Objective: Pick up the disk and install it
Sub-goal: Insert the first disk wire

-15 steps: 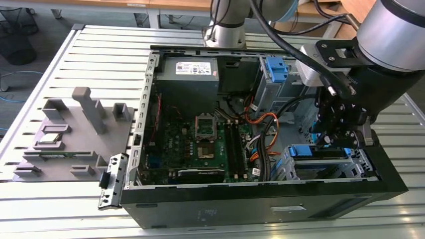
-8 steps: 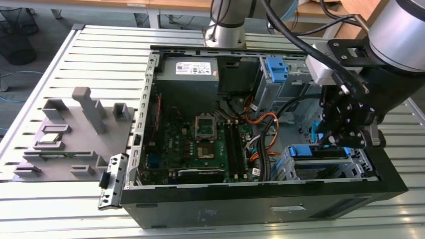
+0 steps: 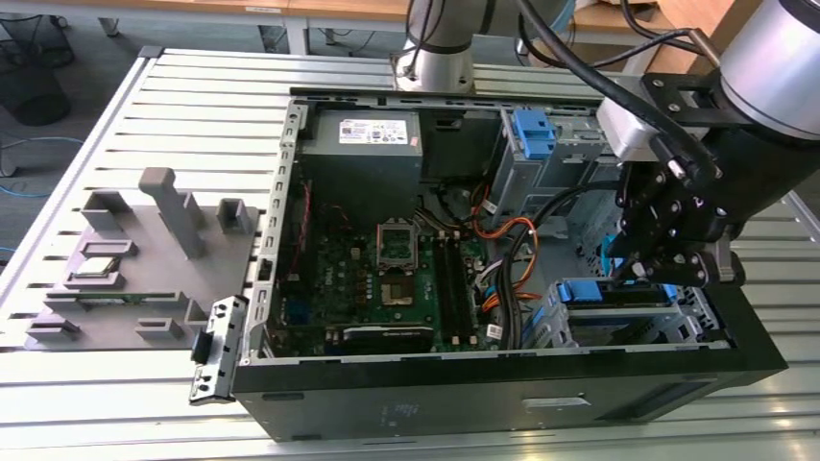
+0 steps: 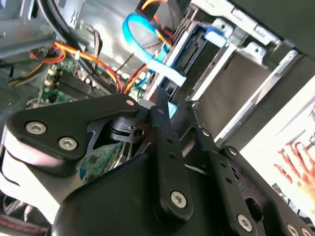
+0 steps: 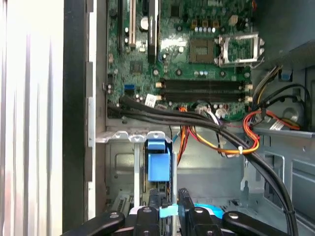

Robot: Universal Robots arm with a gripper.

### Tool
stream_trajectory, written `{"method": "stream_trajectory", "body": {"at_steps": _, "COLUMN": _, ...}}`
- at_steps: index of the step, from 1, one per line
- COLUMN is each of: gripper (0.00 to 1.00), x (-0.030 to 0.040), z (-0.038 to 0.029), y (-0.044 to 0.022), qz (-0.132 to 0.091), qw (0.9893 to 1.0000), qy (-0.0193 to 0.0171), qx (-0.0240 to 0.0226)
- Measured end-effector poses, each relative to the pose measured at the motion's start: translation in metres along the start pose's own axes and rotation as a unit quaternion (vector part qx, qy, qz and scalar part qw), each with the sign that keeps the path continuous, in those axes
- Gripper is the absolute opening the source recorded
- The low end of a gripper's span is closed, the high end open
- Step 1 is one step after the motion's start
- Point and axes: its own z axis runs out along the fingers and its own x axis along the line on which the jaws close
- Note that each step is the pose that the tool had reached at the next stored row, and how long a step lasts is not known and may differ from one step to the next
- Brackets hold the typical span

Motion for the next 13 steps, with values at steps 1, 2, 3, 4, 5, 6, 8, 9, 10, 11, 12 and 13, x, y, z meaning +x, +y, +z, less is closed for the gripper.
{"method": "stream_trajectory", "body": {"at_steps": 1, "gripper": 0.30, "x": -0.0001, "z": 0.0000, "y": -0.0005, "qz": 0.000, "qw": 1.0000, "qy": 0.0000, "qx": -0.0073}}
{"method": "stream_trajectory", "body": {"at_steps": 2, "gripper": 0.30, "x": -0.0001, "z": 0.0000, "y": -0.0004, "qz": 0.000, "qw": 1.0000, "qy": 0.0000, "qx": -0.0076}}
{"method": "stream_trajectory", "body": {"at_steps": 3, "gripper": 0.30, "x": -0.0001, "z": 0.0000, "y": -0.0004, "qz": 0.000, "qw": 1.0000, "qy": 0.0000, "qx": -0.0077}}
{"method": "stream_trajectory", "body": {"at_steps": 4, "gripper": 0.30, "x": -0.0001, "z": 0.0000, "y": -0.0004, "qz": 0.000, "qw": 1.0000, "qy": 0.0000, "qx": -0.0077}}
{"method": "stream_trajectory", "body": {"at_steps": 5, "gripper": 0.30, "x": -0.0001, "z": 0.0000, "y": -0.0004, "qz": 0.000, "qw": 1.0000, "qy": 0.0000, "qx": -0.0077}}
{"method": "stream_trajectory", "body": {"at_steps": 6, "gripper": 0.30, "x": -0.0001, "z": 0.0000, "y": -0.0005, "qz": 0.000, "qw": 1.0000, "qy": 0.0000, "qx": -0.0077}}
{"method": "stream_trajectory", "body": {"at_steps": 8, "gripper": 0.30, "x": -0.0001, "z": 0.0001, "y": -0.0019, "qz": 0.000, "qw": 1.0000, "qy": -0.0001, "qx": -0.0077}}
{"method": "stream_trajectory", "body": {"at_steps": 9, "gripper": 0.30, "x": 0.0000, "z": 0.0000, "y": -0.0032, "qz": 0.000, "qw": 1.0000, "qy": 0.0000, "qx": -0.0077}}
{"method": "stream_trajectory", "body": {"at_steps": 10, "gripper": 0.30, "x": -0.0001, "z": 0.0000, "y": -0.0048, "qz": 0.000, "qw": 1.0000, "qy": -0.0001, "qx": -0.0077}}
{"method": "stream_trajectory", "body": {"at_steps": 11, "gripper": 0.30, "x": -0.0001, "z": 0.0000, "y": -0.0065, "qz": 0.000, "qw": 1.0000, "qy": -0.0001, "qx": -0.0078}}
{"method": "stream_trajectory", "body": {"at_steps": 12, "gripper": 0.30, "x": -0.0001, "z": 0.0000, "y": -0.0079, "qz": 0.000, "qw": 1.0000, "qy": -0.0001, "qx": -0.0078}}
{"method": "stream_trajectory", "body": {"at_steps": 13, "gripper": 0.30, "x": -0.0001, "z": 0.0000, "y": -0.0089, "qz": 0.000, "qw": 1.0000, "qy": -0.0001, "qx": -0.0078}}
